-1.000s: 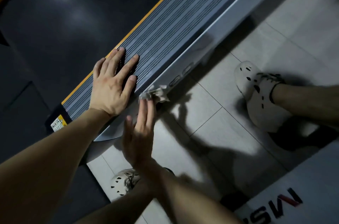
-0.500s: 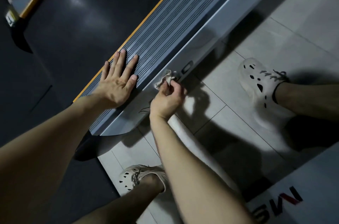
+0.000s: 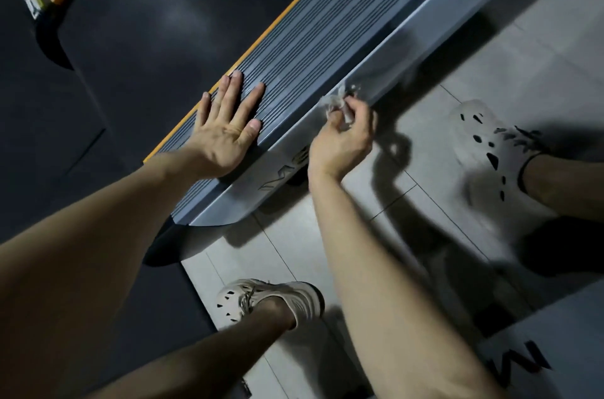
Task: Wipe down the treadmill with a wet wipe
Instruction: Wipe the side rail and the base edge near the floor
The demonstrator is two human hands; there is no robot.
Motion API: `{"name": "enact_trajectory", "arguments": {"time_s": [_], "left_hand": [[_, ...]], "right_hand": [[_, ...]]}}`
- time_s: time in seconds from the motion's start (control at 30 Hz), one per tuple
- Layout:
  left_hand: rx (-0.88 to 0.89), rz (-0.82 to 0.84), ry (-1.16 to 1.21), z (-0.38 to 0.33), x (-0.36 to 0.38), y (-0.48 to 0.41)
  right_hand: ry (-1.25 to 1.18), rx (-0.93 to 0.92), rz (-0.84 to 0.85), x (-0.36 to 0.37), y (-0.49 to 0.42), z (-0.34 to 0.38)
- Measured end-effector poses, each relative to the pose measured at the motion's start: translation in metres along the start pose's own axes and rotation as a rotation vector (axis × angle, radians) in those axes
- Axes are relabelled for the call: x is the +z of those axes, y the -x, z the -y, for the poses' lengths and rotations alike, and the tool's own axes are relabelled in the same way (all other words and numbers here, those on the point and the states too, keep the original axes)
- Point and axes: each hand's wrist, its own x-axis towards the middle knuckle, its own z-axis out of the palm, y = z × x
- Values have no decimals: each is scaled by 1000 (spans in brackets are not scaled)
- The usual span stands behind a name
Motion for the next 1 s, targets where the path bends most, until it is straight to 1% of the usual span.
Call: {"name": "enact_trajectory", "arguments": {"time_s": [0.03,0.07,0.13,0.17,0.2,0.23,0.27,0.33,0.4,0.47,0.5,0.53,0.63,0.67,0.7,0.77,0.8,0.9,0.97,1.0], "left_hand": [[12,-38,7,0,3,2],[24,-84,8,-2,5,4],[48,-186,6,-7,11,8],[52,-229,4,-9,14,10],[56,-263,-3,-10,17,12],[64,-293,-15,-11,20,12],[68,-317,-26,-12,21,11],[72,-340,-22,-9,23,10],[69,-361,-11,-9,23,11],[76,-372,-8,-11,22,11],[82,-375,-6,-11,22,10],[82,-377,-5,-11,22,10],[73,-384,-4,-10,22,11],[75,-387,-3,-9,22,12],[79,-388,-5,-9,22,11],[86,-385,-5,-10,21,10],[86,-385,1,-11,21,11],[79,-393,4,-12,20,11],[87,-395,13,-12,20,11],[88,-396,15,-11,19,11]], "right_hand": [[6,17,36,-4,29,-3],[25,33,123,-13,67,-10],[91,37,404,-33,140,-24],[123,19,516,-41,162,-30],[138,8,574,-46,169,-35],[128,3,559,-45,158,-40],[136,5,490,-41,136,-43],[204,51,305,-28,74,-49],[191,122,139,-15,17,-49],[184,123,61,-6,11,-49],[169,141,63,-4,30,-51],[153,151,112,-7,59,-54],[172,171,428,-29,158,-65],[199,179,498,-35,175,-72],[213,175,511,-37,177,-79],[249,211,466,-30,149,-90],[258,239,409,-27,124,-98],[141,337,131,-7,39,-111],[162,379,66,5,23,-108],[192,415,65,9,35,-104]]}}
